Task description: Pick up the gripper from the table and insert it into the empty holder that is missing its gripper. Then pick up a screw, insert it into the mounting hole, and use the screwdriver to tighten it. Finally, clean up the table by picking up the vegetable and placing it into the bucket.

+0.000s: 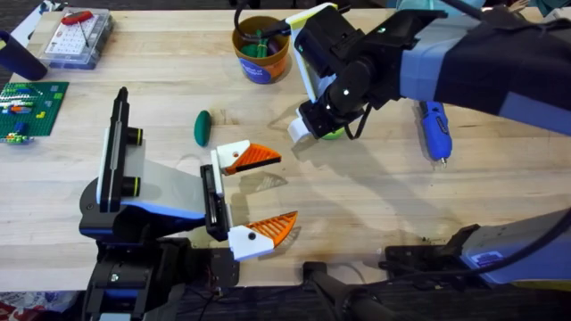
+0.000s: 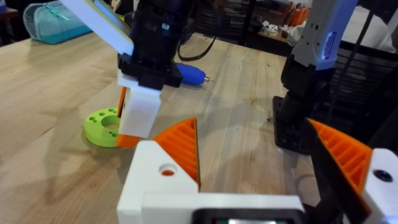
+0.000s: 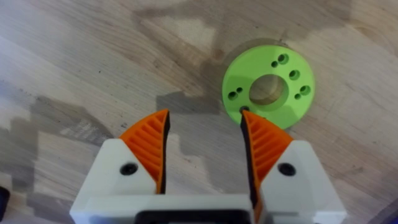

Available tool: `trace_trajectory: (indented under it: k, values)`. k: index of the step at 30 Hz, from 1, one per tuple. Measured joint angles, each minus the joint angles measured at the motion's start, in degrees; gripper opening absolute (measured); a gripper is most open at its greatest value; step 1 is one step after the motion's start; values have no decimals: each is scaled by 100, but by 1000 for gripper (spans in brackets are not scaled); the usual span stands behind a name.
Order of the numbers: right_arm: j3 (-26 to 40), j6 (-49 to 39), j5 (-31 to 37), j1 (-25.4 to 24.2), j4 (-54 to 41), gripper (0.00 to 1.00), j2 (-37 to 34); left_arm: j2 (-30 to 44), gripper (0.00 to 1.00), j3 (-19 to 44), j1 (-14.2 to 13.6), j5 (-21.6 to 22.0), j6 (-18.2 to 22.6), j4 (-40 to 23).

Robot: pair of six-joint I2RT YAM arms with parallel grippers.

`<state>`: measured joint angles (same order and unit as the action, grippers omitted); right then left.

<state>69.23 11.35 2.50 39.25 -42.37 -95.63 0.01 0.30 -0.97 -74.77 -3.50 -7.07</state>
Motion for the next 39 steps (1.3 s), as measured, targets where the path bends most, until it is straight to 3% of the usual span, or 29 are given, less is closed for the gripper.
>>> trace_trajectory:
  k: [8,14,27,39]
  values:
    - [76,-2,61,-22,-181,617,-12,-1,990,0,0,3,-3,-55]
    - [662,-146,114,-128,-939,617,43,-1,990,0,0,3,-3,-65]
    - [668,-192,112,-520,-921,617,-237,0,990,0,0,3,-3,-65]
    - [669,-201,66,-530,-940,617,-700,0,990,0,0,3,-3,-65]
